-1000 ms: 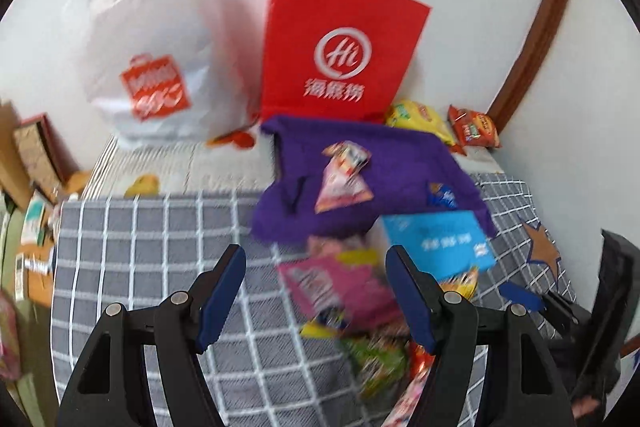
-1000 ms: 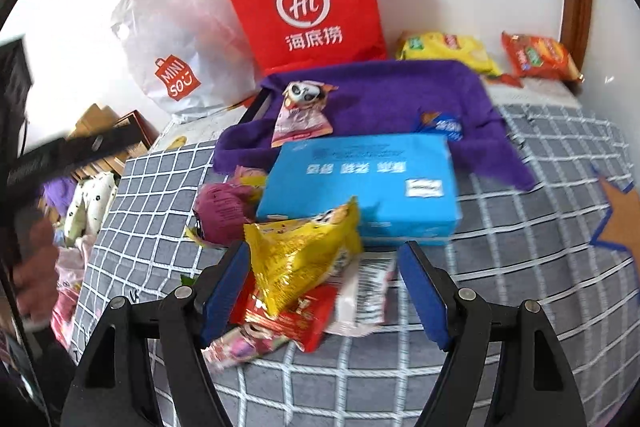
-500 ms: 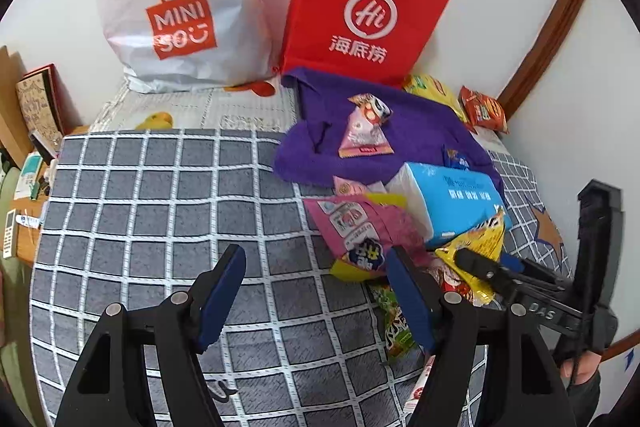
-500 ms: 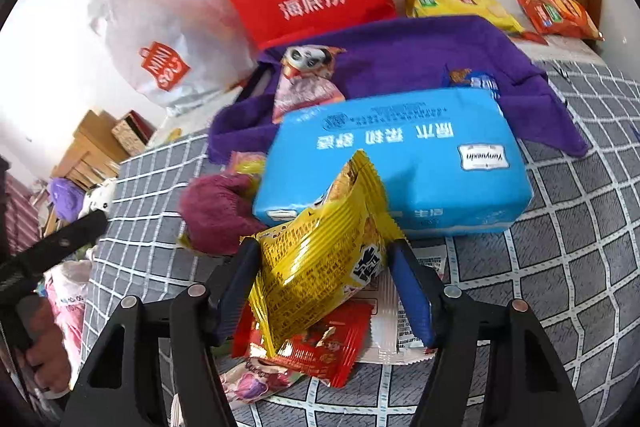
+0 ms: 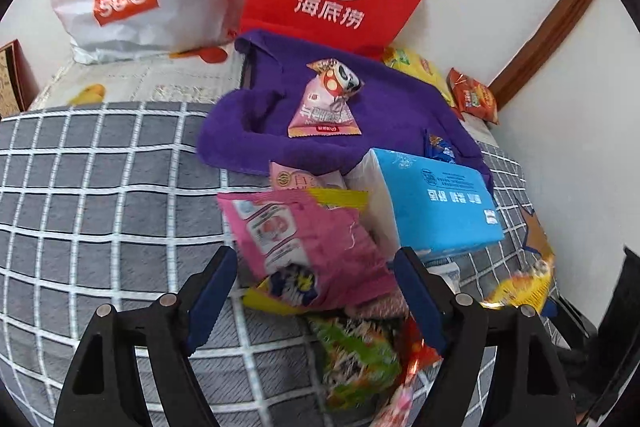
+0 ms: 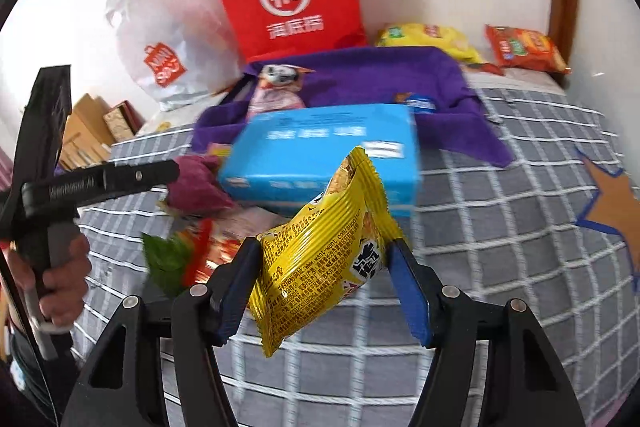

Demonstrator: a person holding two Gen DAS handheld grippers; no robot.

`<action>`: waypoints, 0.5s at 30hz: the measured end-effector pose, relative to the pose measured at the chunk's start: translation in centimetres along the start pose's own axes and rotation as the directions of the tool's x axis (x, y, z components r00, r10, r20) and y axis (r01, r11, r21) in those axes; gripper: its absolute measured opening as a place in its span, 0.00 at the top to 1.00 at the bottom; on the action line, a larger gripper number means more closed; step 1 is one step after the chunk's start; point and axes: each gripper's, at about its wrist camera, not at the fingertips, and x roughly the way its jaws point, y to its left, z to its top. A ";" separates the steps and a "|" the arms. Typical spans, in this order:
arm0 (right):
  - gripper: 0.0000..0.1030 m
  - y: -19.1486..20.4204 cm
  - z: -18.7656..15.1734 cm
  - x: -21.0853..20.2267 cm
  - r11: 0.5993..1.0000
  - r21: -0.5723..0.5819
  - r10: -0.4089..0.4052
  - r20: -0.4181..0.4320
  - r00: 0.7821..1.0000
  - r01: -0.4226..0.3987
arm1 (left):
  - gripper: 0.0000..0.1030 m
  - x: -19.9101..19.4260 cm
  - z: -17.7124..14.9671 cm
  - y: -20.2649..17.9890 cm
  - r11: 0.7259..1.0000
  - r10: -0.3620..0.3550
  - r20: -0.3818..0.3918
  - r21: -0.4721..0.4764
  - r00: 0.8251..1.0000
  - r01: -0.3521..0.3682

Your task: Organize snacks

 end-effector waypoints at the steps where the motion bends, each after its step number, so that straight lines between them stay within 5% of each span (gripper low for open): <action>1: 0.37 -0.6 -0.2 -0.1 1.000 0.008 -0.009 0.003 1.000 0.009 | 0.23 0.4 0.1 -0.1 1.000 0.010 -0.007 -0.006 1.000 -0.010; 4: 0.37 -2.2 -0.6 0.0 0.999 0.030 -0.027 -0.003 1.000 0.027 | 0.22 1.9 0.3 -0.2 0.998 0.052 -0.029 -0.022 0.998 -0.053; 7: 0.37 -3.1 -1.1 0.6 0.999 0.039 -0.028 -0.024 0.999 0.029 | 0.22 2.3 0.3 0.2 0.999 0.017 -0.016 -0.045 1.000 -0.018; 11: 0.37 -3.1 -1.9 0.9 0.999 0.030 -0.024 -0.045 0.999 0.026 | 0.37 1.4 -0.1 0.2 0.999 0.009 0.001 -0.046 1.000 -0.009; 15: 0.37 -2.8 -2.5 0.8 1.000 0.024 -0.016 -0.053 0.998 0.017 | 0.39 -0.3 -0.8 0.4 0.999 0.014 0.012 -0.035 1.000 -0.014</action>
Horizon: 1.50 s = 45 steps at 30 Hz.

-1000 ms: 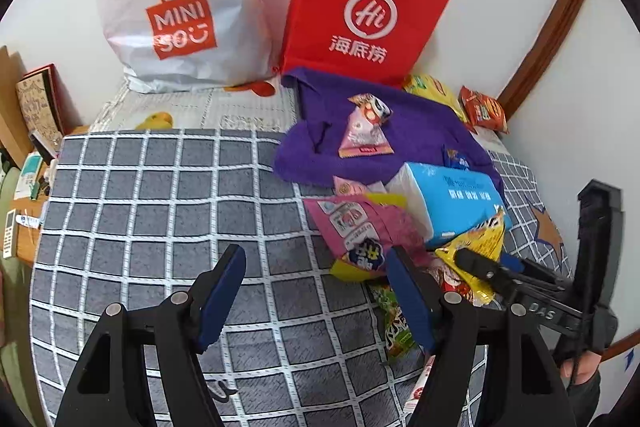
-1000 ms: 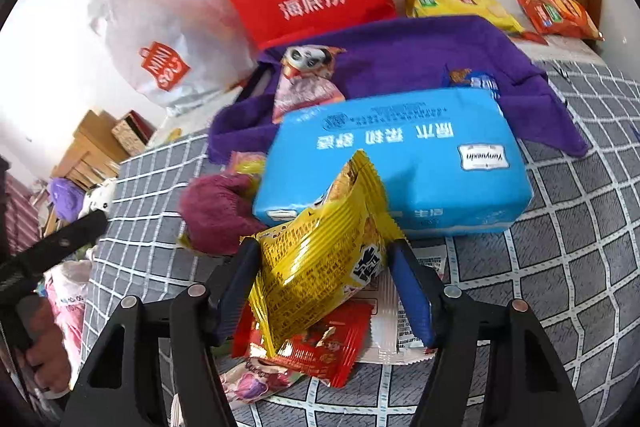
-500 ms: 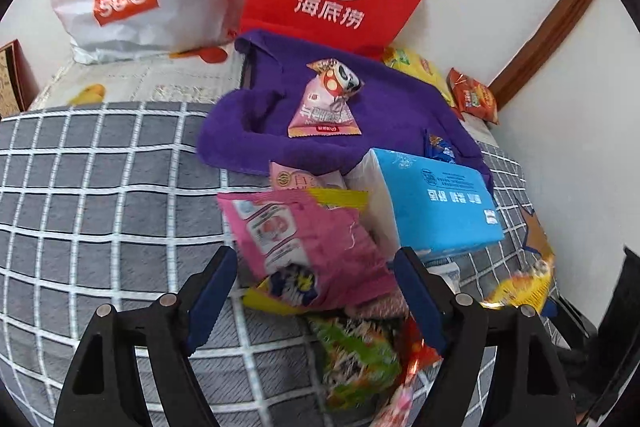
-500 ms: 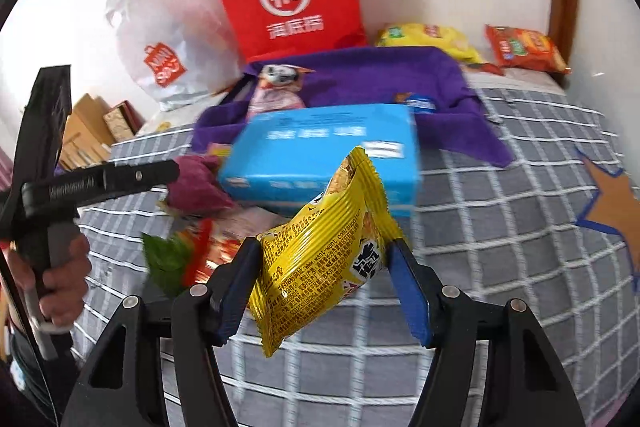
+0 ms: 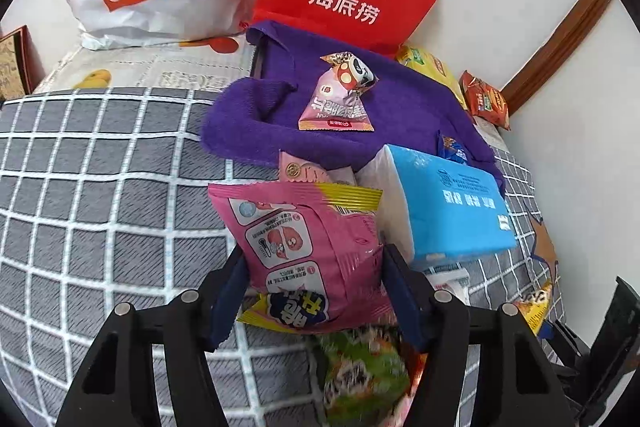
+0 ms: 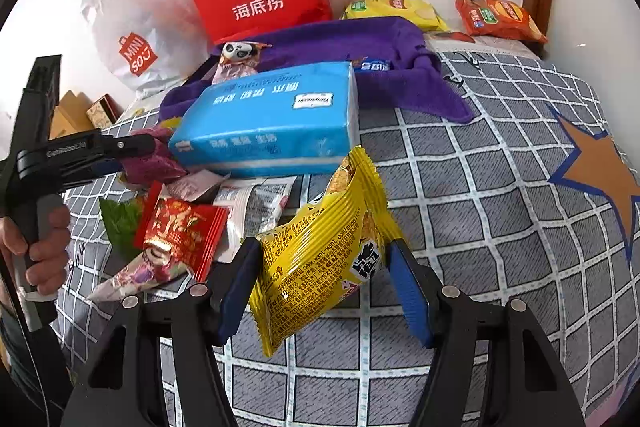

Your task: Organize snacks

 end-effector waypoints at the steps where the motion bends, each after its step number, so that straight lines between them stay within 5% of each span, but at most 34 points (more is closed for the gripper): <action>1: 0.37 0.1 -0.1 -0.1 1.000 -0.005 0.001 -0.002 1.000 -0.001 | 0.39 -0.6 -0.3 0.1 1.000 -0.001 0.006 0.003 1.000 0.001; 19: 0.37 0.6 -1.6 -0.5 0.994 -0.102 -0.041 -0.072 0.997 0.034 | 0.39 -7.5 -4.5 3.6 0.998 0.042 0.055 -0.043 0.998 -0.040; 27: 0.34 0.0 -2.1 -0.8 0.998 -0.054 -0.030 -0.086 0.996 0.026 | 0.38 -4.9 -6.2 4.5 0.996 0.080 -0.018 -0.035 0.997 -0.080; 35: 0.29 -0.7 -2.2 -0.1 1.000 0.005 -0.017 -0.104 0.994 0.018 | 0.32 -3.5 -6.0 4.3 0.998 0.051 -0.026 -0.018 0.998 -0.052; 45: 0.31 -0.6 -2.6 0.5 1.000 0.012 -0.021 -0.100 0.995 0.023 | 0.37 -2.2 -6.1 4.6 0.998 -0.002 -0.020 -0.065 1.000 0.001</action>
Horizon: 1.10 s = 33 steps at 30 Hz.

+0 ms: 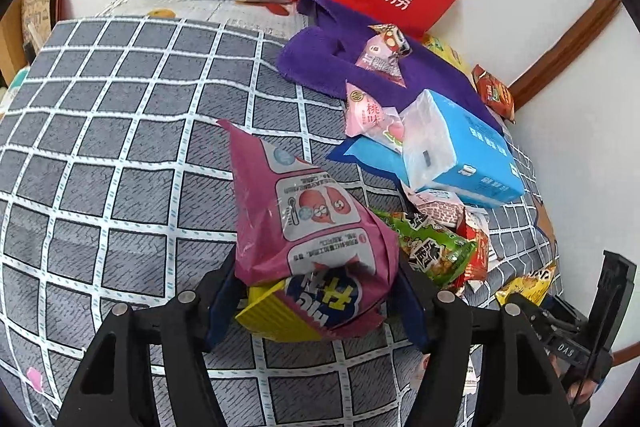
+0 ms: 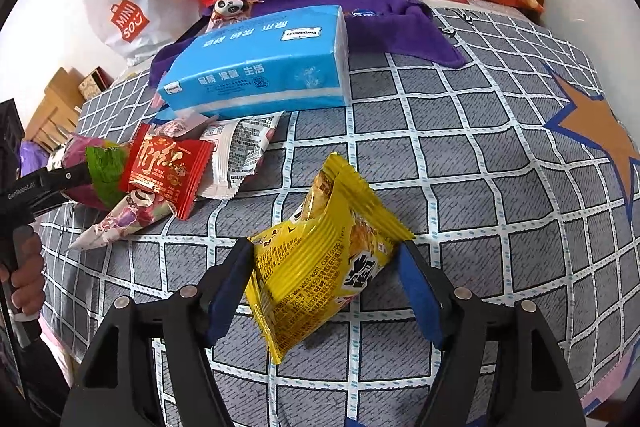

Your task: Organize snacks

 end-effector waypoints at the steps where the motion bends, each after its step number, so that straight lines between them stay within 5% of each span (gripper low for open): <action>1: 0.31 -0.1 0.0 -0.1 1.000 0.002 0.001 0.004 1.000 -0.001 | 0.38 -0.2 -0.1 -0.1 1.000 0.004 0.003 0.008 1.000 -0.004; 10: 0.33 0.6 0.4 -2.0 1.000 -0.025 -0.001 0.050 0.999 0.002 | 0.38 -3.4 -0.1 -1.1 0.998 -0.041 0.049 0.055 0.998 0.038; 26: 0.33 2.4 5.2 -5.6 0.997 -0.070 -0.014 0.192 0.981 0.028 | 0.38 -5.0 4.2 -8.6 0.969 -0.142 0.068 0.214 0.987 0.125; 33: 0.45 3.0 8.4 -6.1 0.994 -0.100 -0.007 0.233 0.972 0.031 | 0.38 -4.7 6.4 -11.6 0.953 -0.155 0.077 0.273 0.985 0.129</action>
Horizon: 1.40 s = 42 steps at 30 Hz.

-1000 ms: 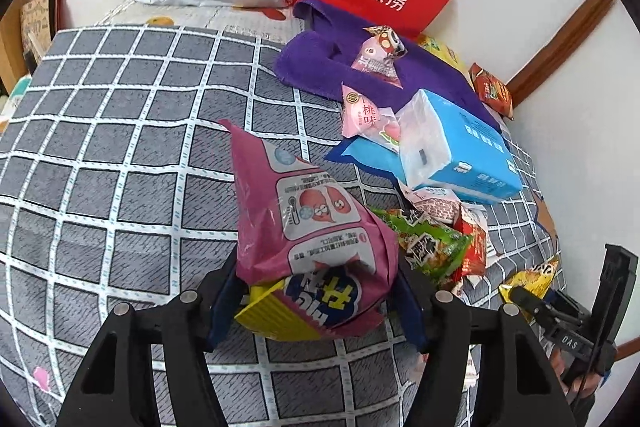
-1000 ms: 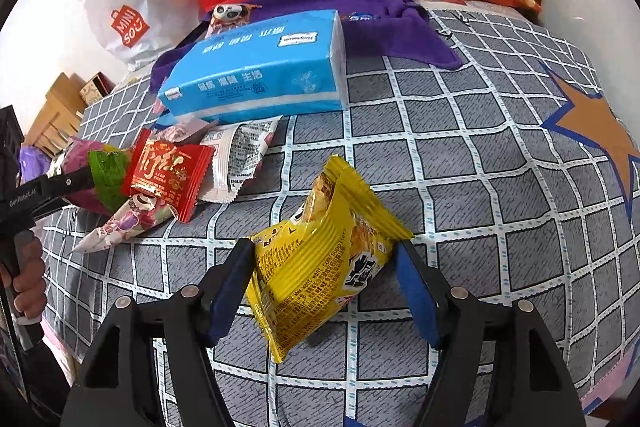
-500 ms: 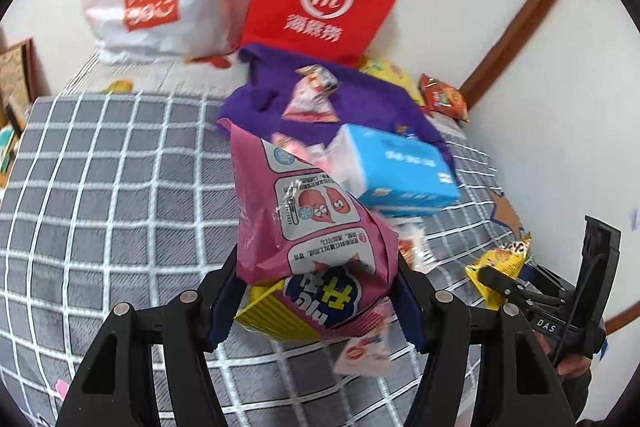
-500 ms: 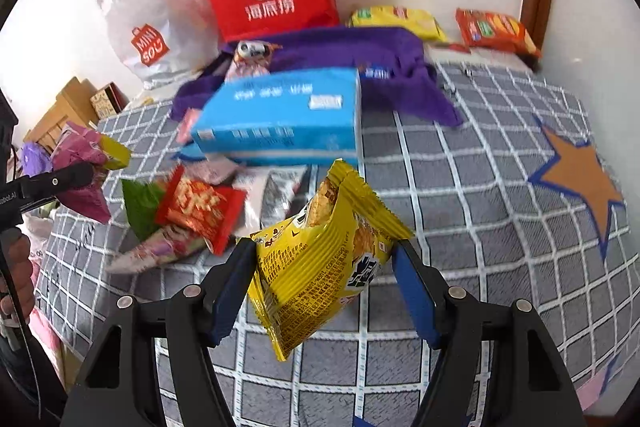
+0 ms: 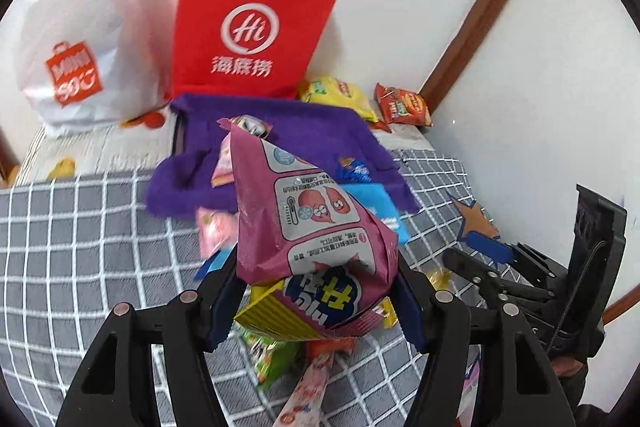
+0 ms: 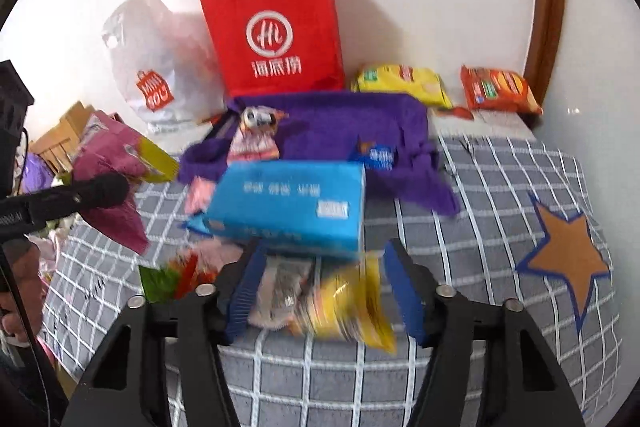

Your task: Organize snacks

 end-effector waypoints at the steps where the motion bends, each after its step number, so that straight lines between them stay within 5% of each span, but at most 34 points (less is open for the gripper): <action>1: 0.45 0.1 0.2 0.5 1.000 -0.013 -0.011 -0.018 1.000 0.011 | 0.38 0.2 0.3 -0.1 1.000 -0.002 -0.002 0.004 1.000 0.002; 14: 0.30 -2.6 -5.2 3.2 0.996 0.089 0.033 -0.146 0.989 -0.020 | 0.38 1.5 -0.4 0.7 0.999 -0.016 -0.035 -0.037 0.999 0.015; 18: 0.30 -3.3 -6.2 5.7 0.993 0.116 0.001 -0.204 0.979 0.023 | 0.38 1.4 -0.9 0.9 0.999 -0.007 -0.042 -0.033 0.999 0.005; 24: 0.30 -3.9 -6.2 7.8 0.988 0.150 0.056 -0.186 0.981 -0.028 | 0.38 1.5 -1.1 1.7 0.999 0.008 -0.052 -0.051 0.999 -0.010; 27: 0.40 -3.0 -5.8 8.0 0.997 0.076 0.035 -0.216 0.976 -0.019 | 0.38 1.7 -1.2 1.7 0.999 0.005 -0.057 -0.052 0.998 -0.008; 36: 0.41 -3.3 -3.9 3.1 0.992 0.107 0.079 -0.113 0.990 -0.067 | 0.38 1.5 -0.5 0.2 1.000 -0.005 -0.049 -0.015 0.999 0.005; 42: 0.41 -2.1 0.2 0.2 0.998 0.055 0.031 -0.027 0.999 -0.030 | 0.38 1.2 1.3 -1.0 1.000 0.001 -0.029 0.009 1.000 -0.001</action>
